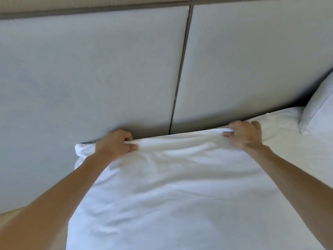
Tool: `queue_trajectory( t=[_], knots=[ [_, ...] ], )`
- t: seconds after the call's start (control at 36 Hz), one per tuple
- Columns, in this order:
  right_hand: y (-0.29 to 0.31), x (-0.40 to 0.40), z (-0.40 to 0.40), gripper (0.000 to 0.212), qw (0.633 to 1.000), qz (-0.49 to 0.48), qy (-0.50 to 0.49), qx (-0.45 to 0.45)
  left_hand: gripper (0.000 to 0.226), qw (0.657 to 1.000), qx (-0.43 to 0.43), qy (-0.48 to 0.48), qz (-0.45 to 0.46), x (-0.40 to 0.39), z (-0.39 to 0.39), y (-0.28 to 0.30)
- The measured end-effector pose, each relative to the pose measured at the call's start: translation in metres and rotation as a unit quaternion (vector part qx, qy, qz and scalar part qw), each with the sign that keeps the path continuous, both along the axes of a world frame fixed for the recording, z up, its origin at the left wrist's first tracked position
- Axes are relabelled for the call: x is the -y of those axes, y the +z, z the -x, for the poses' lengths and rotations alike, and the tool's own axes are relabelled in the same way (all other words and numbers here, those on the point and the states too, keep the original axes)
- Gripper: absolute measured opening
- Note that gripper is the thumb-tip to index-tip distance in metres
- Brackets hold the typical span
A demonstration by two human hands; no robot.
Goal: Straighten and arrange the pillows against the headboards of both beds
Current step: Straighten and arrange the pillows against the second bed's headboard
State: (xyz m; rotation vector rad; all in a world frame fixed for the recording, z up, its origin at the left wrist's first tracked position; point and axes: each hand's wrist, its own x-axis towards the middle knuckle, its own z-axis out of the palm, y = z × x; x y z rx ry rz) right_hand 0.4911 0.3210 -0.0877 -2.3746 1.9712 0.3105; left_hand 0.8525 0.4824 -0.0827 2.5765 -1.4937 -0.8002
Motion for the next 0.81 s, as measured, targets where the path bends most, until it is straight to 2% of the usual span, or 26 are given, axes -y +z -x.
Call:
queue_trajectory(
  t=[0.08, 0.17, 0.25, 0.5, 0.67, 0.81],
  knots=[
    [0.028, -0.017, 0.008, 0.029, 0.996, 0.075, -0.023, 0.030, 0.029, 0.998, 0.015, 0.033, 0.049, -0.011, 0.012, 0.032],
    [0.059, -0.029, 0.021, 0.043, 0.989, 0.133, -0.027, 0.058, 0.032, 0.995, 0.008, 0.043, 0.089, -0.020, 0.021, 0.061],
    [0.090, -0.032, 0.036, 0.037, 0.984, 0.159, -0.025, 0.076, 0.034, 0.992, 0.000, 0.038, 0.119, -0.029, 0.027, 0.094],
    [0.183, -0.016, 0.042, 0.036, 0.960, 0.226, -0.017, 0.165, 0.037, 0.979, 0.028, 0.008, 0.201, -0.029, 0.035, 0.200],
    [0.217, 0.006, 0.017, 0.043, 0.939, 0.268, -0.005, 0.213, 0.032, 0.972, 0.047, 0.040, 0.227, -0.025, 0.024, 0.230],
    [0.215, 0.029, -0.005, 0.043, 0.943, 0.264, 0.001, 0.201, 0.027, 0.969, 0.063, 0.051, 0.234, -0.017, 0.019, 0.227]
  ],
)
